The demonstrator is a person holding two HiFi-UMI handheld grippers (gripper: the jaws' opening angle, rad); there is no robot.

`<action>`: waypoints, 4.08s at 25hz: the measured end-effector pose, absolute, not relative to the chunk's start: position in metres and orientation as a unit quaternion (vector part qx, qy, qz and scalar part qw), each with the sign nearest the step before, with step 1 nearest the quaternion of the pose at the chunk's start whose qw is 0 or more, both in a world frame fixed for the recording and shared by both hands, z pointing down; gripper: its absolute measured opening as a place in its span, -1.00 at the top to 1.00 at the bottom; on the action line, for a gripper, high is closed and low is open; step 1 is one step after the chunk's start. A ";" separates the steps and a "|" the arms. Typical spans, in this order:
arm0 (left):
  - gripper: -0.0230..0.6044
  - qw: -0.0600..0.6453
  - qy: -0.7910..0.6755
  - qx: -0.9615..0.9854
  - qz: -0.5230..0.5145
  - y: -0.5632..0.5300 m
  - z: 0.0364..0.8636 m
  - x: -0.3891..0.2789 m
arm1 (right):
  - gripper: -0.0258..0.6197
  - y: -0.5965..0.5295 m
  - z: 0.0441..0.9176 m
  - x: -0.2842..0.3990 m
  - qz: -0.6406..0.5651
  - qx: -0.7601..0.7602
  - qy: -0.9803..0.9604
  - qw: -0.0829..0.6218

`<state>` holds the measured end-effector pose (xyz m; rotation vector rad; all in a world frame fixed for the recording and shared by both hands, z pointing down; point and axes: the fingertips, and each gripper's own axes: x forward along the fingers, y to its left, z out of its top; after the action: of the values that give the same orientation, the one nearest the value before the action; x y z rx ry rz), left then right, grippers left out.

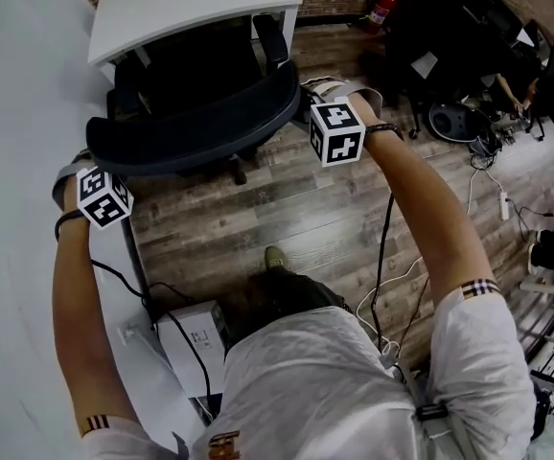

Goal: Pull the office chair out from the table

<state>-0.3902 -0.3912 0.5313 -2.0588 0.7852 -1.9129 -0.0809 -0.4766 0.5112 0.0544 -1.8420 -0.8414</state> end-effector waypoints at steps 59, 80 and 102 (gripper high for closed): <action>0.71 0.136 0.271 -0.686 -0.661 -0.047 0.515 -0.278 | 0.67 -0.135 0.496 0.032 -0.350 0.031 -0.763 0.542; 0.55 0.132 0.271 -0.691 -0.657 0.006 0.515 -0.265 | 0.47 -0.082 0.495 0.044 -0.326 0.047 -0.774 0.540; 0.27 0.156 0.321 -0.662 -0.659 0.045 0.461 -0.280 | 0.26 -0.057 0.444 0.086 -0.331 0.081 -0.775 0.532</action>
<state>-0.2803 0.0453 0.4606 -1.8951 0.9207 -1.8880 0.0856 -0.0569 0.4444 0.1940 -1.8481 -0.7895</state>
